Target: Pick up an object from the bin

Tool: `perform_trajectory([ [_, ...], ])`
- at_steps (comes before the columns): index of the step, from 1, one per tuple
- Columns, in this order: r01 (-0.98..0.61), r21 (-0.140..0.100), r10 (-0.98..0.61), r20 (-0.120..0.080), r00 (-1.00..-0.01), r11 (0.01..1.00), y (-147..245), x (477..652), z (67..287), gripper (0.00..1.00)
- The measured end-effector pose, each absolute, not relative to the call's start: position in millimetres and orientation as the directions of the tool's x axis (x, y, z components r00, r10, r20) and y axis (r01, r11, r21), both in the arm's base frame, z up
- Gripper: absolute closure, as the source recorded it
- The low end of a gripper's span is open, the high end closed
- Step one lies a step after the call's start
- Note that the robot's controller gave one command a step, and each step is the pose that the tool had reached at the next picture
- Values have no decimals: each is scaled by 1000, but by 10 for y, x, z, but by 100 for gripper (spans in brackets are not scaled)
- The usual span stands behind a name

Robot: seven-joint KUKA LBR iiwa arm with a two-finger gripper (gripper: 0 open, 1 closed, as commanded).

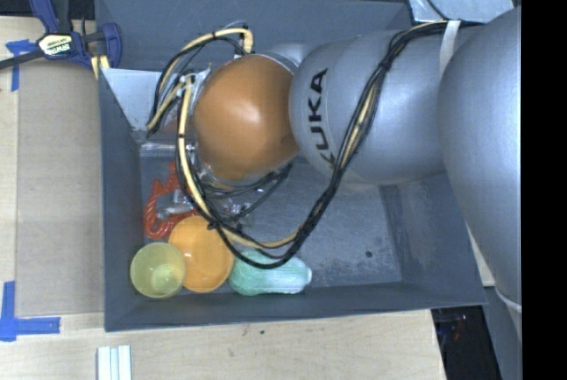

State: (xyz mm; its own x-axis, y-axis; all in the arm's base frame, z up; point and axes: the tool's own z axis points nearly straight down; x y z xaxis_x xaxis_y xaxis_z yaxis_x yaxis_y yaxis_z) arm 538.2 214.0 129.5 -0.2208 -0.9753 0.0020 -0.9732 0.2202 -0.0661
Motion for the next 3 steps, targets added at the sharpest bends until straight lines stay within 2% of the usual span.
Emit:
perform_trajectory([
  [1, -975, -56, -976, 3, -218, 217, 2316, 5102, 710, 0],
  [2, -980, -72, -982, -2, -187, 187, 2258, 5353, 1073, 0],
  [3, -982, -57, -984, 4, -179, 178, 2346, 5001, 2031, 100],
])
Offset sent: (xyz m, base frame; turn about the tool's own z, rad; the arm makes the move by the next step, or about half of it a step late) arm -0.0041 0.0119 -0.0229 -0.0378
